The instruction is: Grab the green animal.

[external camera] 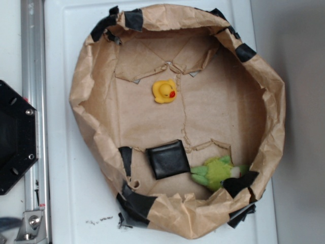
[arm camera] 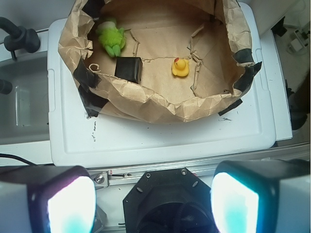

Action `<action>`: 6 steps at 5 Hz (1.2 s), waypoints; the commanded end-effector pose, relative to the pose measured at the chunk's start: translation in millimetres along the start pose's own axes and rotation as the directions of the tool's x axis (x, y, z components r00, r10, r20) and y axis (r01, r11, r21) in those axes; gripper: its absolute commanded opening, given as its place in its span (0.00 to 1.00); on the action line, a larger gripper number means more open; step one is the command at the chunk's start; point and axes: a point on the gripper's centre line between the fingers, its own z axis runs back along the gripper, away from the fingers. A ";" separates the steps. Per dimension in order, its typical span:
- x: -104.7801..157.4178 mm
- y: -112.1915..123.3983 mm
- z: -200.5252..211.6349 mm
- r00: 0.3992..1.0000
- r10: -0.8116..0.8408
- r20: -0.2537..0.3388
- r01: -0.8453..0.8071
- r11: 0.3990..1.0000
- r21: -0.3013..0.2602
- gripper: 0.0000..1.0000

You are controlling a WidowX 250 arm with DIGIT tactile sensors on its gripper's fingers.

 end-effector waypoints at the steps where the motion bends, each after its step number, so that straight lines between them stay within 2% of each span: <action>1: 0.0 0.0 0.0 1.000 0.000 0.000 0.000 1.000 0.000 1.00; 2: 38.6 -7.4 -29.9 0.943 -0.254 0.217 0.240 0.967 0.087 1.00; 3: 85.9 -18.6 -65.6 0.873 -0.314 0.373 0.312 0.948 0.068 1.00; 4: 112.3 -16.5 -84.0 0.872 -0.342 0.351 0.343 0.937 0.062 1.00; 5: 140.8 -5.3 -121.3 0.893 -0.344 0.290 0.351 0.936 0.031 1.00; 6: 148.6 1.8 -145.8 0.891 -0.373 0.260 0.383 0.924 0.011 1.00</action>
